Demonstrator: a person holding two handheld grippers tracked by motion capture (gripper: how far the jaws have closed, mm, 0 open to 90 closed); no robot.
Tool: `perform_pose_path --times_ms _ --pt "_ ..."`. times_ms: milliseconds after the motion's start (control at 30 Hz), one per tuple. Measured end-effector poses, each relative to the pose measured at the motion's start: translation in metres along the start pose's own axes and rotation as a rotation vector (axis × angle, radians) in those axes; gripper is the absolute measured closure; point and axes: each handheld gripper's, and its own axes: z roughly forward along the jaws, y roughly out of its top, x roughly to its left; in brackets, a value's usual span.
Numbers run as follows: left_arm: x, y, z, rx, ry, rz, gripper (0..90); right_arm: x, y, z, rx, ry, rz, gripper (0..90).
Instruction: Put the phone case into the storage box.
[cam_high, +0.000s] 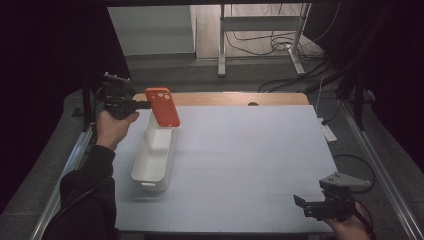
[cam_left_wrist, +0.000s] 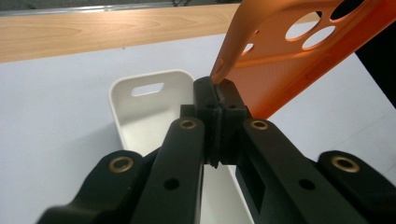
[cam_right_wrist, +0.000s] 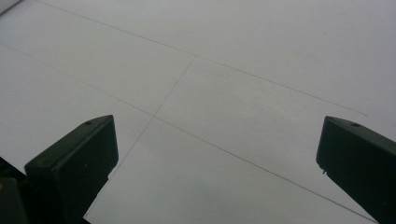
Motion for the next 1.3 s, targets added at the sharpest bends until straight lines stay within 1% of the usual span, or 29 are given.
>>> perform_pose_path --times_ms 367,433,533,867,1300 --pt "0.013 0.004 0.005 -0.002 0.041 -0.032 88.9 0.001 0.0 0.0 0.009 0.003 -0.008 0.0" --pt "0.015 0.005 0.006 0.0 0.053 -0.032 88.9 0.001 0.0 0.001 0.01 0.004 -0.008 0.0" --pt "0.018 0.005 0.007 0.002 0.061 -0.033 88.9 0.001 0.0 0.001 0.012 0.004 -0.01 0.0" --pt "0.025 0.003 0.015 0.009 0.077 -0.046 88.9 0.001 0.0 0.001 0.017 0.007 -0.018 0.0" --pt "0.033 -0.002 0.03 0.038 0.086 -0.059 88.9 0.001 0.0 0.002 0.02 0.011 -0.02 0.0"
